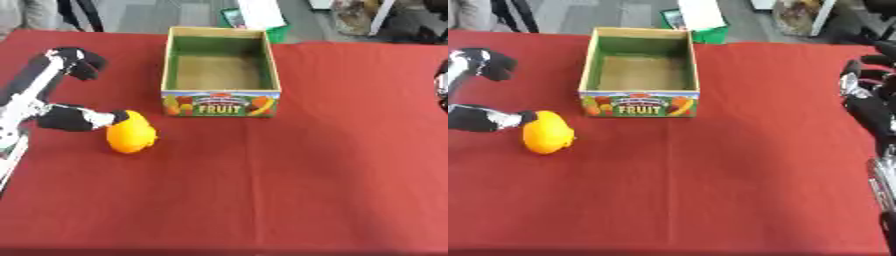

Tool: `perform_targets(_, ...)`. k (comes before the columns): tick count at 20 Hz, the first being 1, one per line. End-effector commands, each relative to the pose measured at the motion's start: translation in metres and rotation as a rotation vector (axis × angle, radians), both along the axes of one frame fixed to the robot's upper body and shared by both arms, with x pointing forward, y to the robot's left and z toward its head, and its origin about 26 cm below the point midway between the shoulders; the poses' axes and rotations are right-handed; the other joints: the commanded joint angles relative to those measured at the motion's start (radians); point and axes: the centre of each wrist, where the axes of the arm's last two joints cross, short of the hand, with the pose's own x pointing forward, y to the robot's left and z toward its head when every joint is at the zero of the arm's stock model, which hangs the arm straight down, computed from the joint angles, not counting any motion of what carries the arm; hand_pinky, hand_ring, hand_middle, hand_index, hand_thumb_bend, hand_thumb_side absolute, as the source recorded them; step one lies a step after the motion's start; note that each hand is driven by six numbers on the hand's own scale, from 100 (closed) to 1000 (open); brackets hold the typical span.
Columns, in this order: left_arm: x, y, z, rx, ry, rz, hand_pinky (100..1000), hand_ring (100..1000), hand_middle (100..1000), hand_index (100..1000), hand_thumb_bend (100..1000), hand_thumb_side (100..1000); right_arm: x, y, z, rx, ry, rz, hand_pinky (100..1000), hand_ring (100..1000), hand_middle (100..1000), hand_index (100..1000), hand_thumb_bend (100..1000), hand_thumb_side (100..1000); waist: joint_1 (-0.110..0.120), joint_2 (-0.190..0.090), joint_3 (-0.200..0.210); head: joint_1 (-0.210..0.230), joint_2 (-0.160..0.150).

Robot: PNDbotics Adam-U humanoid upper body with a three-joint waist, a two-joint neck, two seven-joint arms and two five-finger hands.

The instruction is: Pick up objects on the table and place them in the box.

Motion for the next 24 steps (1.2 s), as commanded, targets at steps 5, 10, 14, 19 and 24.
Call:
perform_targets(5,0.002,-0.002,-0.006,0.19,0.032,0.086,699,663,668,776,782,205,0.0,-0.004,0.01,-0.019,-0.028,-0.001,630,630,656,807,175,139,0.002,-0.016,-0.005,0.001,0.002)
perform_targets(10,0.008,-0.011,-0.02,0.21,0.054,0.089,703,669,678,775,800,207,0.0,-0.003,0.011,-0.019,-0.029,0.0,629,630,656,807,176,139,-0.002,-0.015,-0.011,0.005,0.001)
perform_targets(14,0.013,-0.016,-0.027,0.212,0.061,0.099,702,670,685,779,830,201,0.0,-0.003,0.01,-0.016,-0.028,0.002,629,630,656,807,176,138,-0.003,-0.013,-0.014,0.006,0.001)
perform_targets(19,0.018,-0.018,-0.035,0.215,0.061,0.126,699,667,682,775,829,171,0.0,-0.002,0.01,-0.015,-0.026,0.004,629,629,655,806,173,138,-0.003,-0.011,-0.017,0.007,0.0)
perform_targets(24,0.022,-0.018,-0.036,0.261,0.054,0.146,694,643,651,757,776,103,0.0,-0.002,0.01,-0.014,-0.026,0.004,629,629,655,806,176,137,-0.003,-0.011,-0.019,0.007,0.0)
